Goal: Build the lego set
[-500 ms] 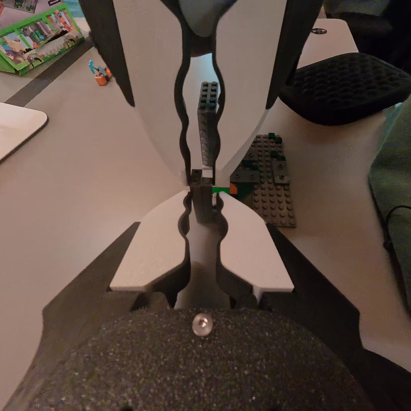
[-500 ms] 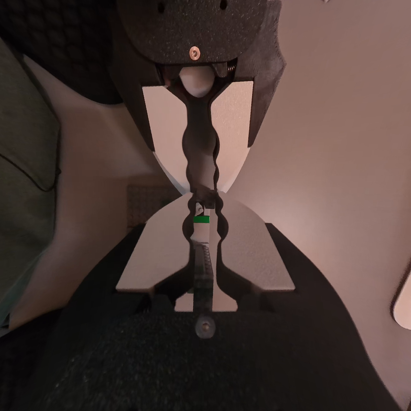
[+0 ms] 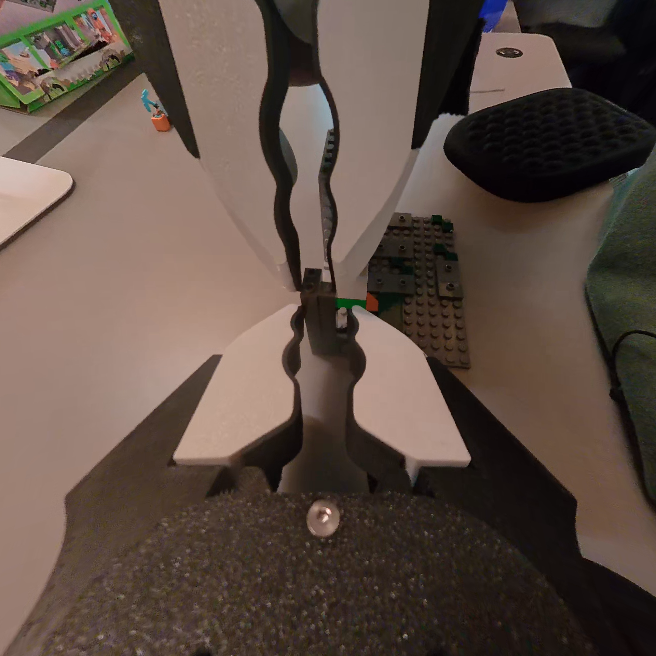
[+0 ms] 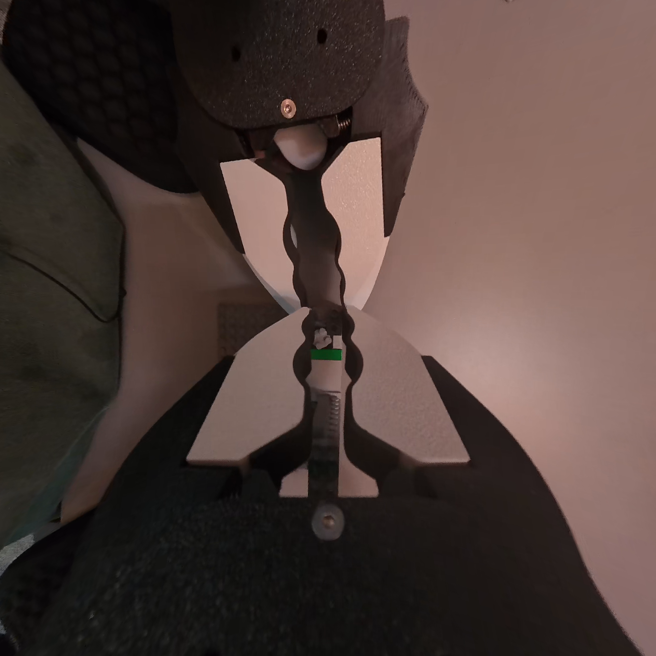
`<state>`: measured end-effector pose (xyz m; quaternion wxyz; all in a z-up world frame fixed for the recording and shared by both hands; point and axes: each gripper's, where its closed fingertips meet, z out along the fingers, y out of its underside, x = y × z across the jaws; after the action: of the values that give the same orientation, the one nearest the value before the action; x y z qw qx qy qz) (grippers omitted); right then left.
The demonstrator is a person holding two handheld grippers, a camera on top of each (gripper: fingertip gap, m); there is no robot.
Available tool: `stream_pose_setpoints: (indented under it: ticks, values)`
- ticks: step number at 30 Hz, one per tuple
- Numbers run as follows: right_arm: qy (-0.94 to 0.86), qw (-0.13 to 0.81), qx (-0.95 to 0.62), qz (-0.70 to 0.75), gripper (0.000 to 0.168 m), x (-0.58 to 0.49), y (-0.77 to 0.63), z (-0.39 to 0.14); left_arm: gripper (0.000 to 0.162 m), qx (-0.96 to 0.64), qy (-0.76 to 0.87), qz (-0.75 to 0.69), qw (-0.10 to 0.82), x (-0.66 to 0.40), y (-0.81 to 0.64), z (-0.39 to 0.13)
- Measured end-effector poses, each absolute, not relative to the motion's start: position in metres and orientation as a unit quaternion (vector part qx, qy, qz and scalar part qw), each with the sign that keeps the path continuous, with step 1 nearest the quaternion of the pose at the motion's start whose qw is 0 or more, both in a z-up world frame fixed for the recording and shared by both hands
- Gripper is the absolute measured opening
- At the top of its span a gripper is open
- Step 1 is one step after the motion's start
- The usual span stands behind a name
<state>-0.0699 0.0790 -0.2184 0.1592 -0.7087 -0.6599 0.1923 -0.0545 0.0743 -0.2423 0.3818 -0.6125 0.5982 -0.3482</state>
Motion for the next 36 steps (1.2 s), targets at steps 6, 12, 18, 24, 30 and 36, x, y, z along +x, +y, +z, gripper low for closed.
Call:
stream_pose_setpoints:
  ticks: [6, 12, 18, 24, 30, 36]
  values:
    - [-0.646, 0.154, -0.717, 0.211, 0.011, -0.0690, 0.0797, -0.2160, 0.022, -0.613, 0.596, -0.350, 0.383, -0.0551, 0.0749, -0.2416]
    - [-0.644, 0.143, -0.722, 0.208, 0.012, -0.0689, 0.0796, -0.2185, 0.022, -0.616, 0.594, -0.351, 0.381, -0.0549, 0.0741, -0.2419]
    - [-0.651, 0.133, -0.720, 0.200, 0.012, -0.0683, 0.0792, -0.2188, 0.023, -0.616, 0.594, -0.350, 0.381, -0.0546, 0.0736, -0.2420]
    - [-0.659, 0.138, -0.715, 0.190, 0.012, -0.0689, 0.0796, -0.2188, 0.021, -0.620, 0.590, -0.350, 0.381, -0.0548, 0.0747, -0.2420]
    - [-0.660, 0.153, -0.713, 0.178, 0.007, -0.0676, 0.0808, -0.2198, 0.016, -0.620, 0.591, -0.347, 0.382, -0.0546, 0.0750, -0.2427]
    - [-0.646, 0.144, -0.720, 0.209, 0.015, -0.0680, 0.0775, -0.2178, 0.018, -0.622, 0.592, -0.343, 0.381, -0.0546, 0.0755, -0.2440]
